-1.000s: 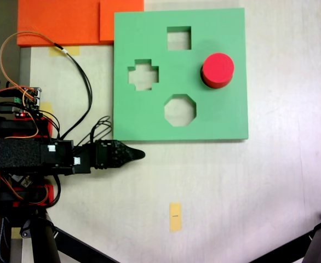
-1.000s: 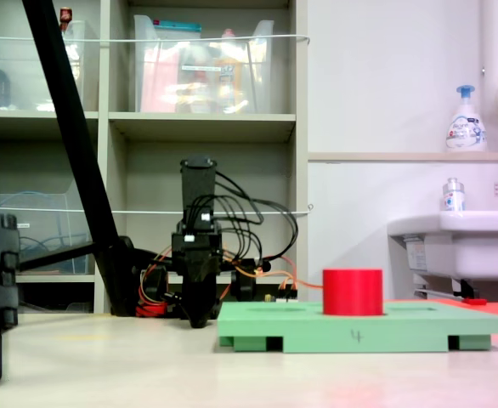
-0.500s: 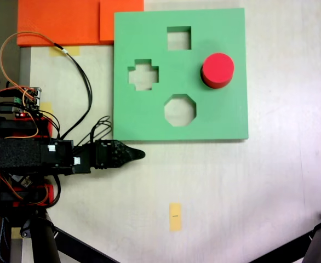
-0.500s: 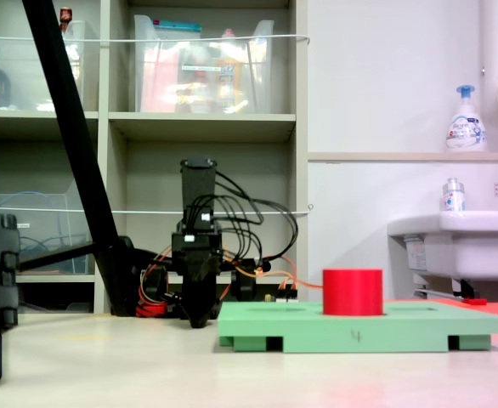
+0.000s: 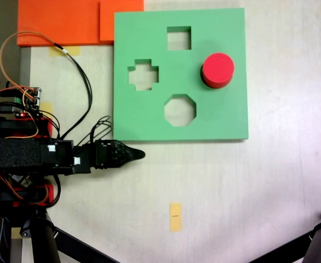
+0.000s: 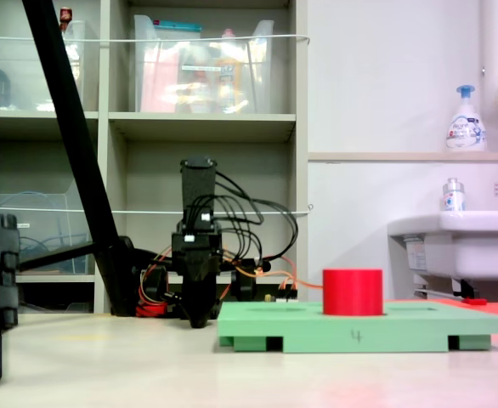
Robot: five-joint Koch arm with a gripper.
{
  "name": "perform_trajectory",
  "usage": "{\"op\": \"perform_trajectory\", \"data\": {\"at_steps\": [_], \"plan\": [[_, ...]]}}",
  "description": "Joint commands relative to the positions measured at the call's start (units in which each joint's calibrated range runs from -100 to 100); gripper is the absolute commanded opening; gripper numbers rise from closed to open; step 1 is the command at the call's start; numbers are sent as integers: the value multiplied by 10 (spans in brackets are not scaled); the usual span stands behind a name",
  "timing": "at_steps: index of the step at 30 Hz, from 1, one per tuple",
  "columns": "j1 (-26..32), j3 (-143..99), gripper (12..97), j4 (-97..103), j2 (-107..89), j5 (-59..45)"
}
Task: Put the cylinder block into the corresponding hole
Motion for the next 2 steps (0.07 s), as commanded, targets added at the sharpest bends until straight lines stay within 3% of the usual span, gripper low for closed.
{"op": "perform_trajectory", "data": {"at_steps": [1, 2], "plan": [[0, -13, 494, -53, -4, -2], [0, -13, 494, -53, -4, -2]]}}
